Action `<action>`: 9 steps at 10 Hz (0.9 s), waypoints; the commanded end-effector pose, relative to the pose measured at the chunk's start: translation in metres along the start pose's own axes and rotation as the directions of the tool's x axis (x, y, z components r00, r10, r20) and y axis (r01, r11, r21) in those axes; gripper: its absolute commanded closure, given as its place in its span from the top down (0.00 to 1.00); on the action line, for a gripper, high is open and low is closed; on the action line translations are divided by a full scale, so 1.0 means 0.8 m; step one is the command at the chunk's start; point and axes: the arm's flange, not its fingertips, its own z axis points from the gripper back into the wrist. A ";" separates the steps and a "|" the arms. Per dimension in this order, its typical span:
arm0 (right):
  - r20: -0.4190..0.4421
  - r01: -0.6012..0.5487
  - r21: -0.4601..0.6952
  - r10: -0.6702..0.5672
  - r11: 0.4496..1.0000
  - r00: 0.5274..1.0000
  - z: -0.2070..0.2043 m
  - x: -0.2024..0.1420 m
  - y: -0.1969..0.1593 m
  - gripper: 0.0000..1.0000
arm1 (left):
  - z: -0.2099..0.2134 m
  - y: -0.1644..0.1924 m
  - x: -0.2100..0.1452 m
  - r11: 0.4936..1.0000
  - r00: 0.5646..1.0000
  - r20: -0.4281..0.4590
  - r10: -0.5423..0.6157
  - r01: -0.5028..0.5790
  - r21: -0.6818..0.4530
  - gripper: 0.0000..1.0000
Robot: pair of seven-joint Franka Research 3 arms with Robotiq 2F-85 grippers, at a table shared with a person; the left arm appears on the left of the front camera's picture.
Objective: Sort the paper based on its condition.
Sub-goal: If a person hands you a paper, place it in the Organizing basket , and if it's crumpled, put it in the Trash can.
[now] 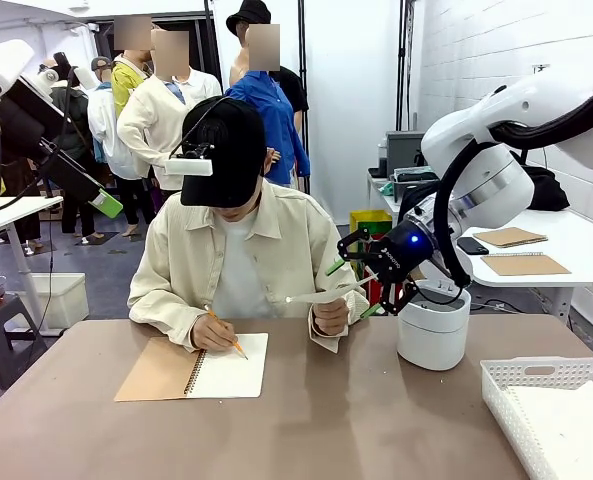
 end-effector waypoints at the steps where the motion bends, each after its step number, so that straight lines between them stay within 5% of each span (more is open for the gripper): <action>1: -0.026 -0.030 0.033 0.031 0.999 0.999 -0.003 0.000 -0.003 0.62 | 0.000 0.001 0.001 1.000 1.000 0.004 0.004 -0.004 0.002 1.00; 4: -0.028 -0.018 0.041 0.019 0.999 0.999 -0.002 0.000 -0.002 0.06 | 0.000 0.001 0.001 1.000 1.000 0.004 0.004 -0.004 0.002 1.00; 9: -0.034 -0.014 0.049 0.016 0.999 0.999 -0.001 0.002 -0.002 0.00 | 0.000 0.001 0.001 1.000 1.000 0.004 0.004 -0.004 0.002 1.00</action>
